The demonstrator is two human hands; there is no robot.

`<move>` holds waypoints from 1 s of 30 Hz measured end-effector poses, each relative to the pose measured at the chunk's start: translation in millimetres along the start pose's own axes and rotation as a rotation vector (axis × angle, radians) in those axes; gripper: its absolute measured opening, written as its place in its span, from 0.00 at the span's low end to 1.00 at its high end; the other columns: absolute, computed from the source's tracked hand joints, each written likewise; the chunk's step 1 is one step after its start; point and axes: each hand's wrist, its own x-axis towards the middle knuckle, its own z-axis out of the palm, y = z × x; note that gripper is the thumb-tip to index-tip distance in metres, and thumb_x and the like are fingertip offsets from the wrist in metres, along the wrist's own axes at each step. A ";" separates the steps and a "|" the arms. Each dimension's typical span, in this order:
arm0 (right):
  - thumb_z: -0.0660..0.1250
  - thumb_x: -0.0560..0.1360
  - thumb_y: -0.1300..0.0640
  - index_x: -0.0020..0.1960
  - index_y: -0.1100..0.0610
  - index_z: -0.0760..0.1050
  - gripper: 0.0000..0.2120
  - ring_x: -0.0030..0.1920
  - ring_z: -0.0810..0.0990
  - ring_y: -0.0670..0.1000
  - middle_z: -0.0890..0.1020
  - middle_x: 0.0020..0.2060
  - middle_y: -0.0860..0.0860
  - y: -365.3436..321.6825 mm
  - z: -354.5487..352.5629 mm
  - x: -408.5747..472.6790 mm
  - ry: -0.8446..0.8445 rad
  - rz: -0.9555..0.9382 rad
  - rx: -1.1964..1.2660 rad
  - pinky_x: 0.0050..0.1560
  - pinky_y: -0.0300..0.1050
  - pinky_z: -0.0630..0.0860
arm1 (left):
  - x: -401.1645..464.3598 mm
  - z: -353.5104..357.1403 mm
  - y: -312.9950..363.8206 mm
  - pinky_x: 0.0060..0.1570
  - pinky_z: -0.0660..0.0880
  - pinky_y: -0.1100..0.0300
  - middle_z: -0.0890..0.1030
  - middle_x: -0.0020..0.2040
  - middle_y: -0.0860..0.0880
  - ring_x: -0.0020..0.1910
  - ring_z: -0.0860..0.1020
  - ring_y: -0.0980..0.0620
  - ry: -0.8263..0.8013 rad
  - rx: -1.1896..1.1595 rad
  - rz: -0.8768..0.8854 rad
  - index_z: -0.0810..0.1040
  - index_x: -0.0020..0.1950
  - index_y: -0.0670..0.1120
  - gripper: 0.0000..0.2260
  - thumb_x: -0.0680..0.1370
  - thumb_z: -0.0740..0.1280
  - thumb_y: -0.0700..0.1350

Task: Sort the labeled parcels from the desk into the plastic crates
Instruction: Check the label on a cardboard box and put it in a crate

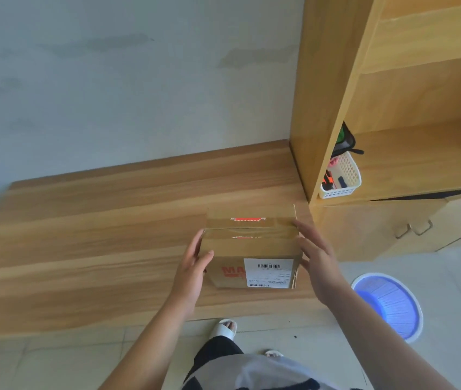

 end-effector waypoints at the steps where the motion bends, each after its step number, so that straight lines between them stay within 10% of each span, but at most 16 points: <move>1: 0.61 0.83 0.60 0.65 0.41 0.81 0.19 0.65 0.79 0.51 0.80 0.66 0.48 3.6 -2.5 -1.6 -0.012 0.000 -0.009 0.61 0.51 0.76 | -2.4 0.7 -4.6 0.64 0.69 0.54 0.75 0.64 0.70 0.64 0.74 0.67 0.011 -0.001 0.009 0.68 0.75 0.63 0.23 0.84 0.64 0.41; 8: 0.67 0.81 0.58 0.69 0.45 0.77 0.18 0.63 0.78 0.43 0.77 0.68 0.48 -13.8 -6.7 -13.4 -0.095 -0.065 -0.314 0.56 0.35 0.75 | -19.3 -2.7 -28.2 0.63 0.73 0.63 0.78 0.67 0.62 0.63 0.77 0.68 0.097 -0.013 0.021 0.67 0.77 0.58 0.27 0.83 0.66 0.36; 11: 0.75 0.75 0.46 0.77 0.37 0.64 0.35 0.81 0.57 0.54 0.59 0.81 0.48 -37.3 8.8 -7.0 -0.234 -0.291 -0.859 0.78 0.55 0.60 | -30.5 -4.8 -33.6 0.71 0.70 0.53 0.75 0.73 0.56 0.70 0.75 0.57 0.201 -0.033 0.041 0.68 0.79 0.57 0.27 0.81 0.70 0.43; 16: 0.75 0.67 0.31 0.82 0.34 0.38 0.58 0.82 0.32 0.60 0.33 0.82 0.49 -55.8 82.4 10.7 -0.678 -0.394 -1.665 0.78 0.70 0.38 | -56.2 -3.8 -42.4 0.73 0.69 0.50 0.72 0.70 0.56 0.71 0.72 0.52 0.348 -0.097 0.005 0.72 0.75 0.54 0.23 0.82 0.66 0.36; 23: 0.80 0.62 0.35 0.80 0.32 0.41 0.61 0.78 0.57 0.67 0.52 0.81 0.55 -59.3 135.8 30.5 -0.784 -0.387 -2.012 0.71 0.75 0.62 | -78.5 -28.4 -48.3 0.73 0.70 0.49 0.73 0.74 0.54 0.73 0.72 0.52 0.431 -0.163 -0.012 0.74 0.72 0.56 0.22 0.82 0.65 0.36; 30: 0.80 0.63 0.35 0.80 0.34 0.47 0.57 0.77 0.59 0.66 0.59 0.78 0.58 -76.4 125.8 25.5 -0.738 -0.391 -1.854 0.69 0.70 0.69 | -87.7 -33.7 -49.6 0.68 0.72 0.55 0.74 0.73 0.50 0.69 0.75 0.49 0.476 -0.278 -0.031 0.74 0.68 0.56 0.20 0.82 0.65 0.35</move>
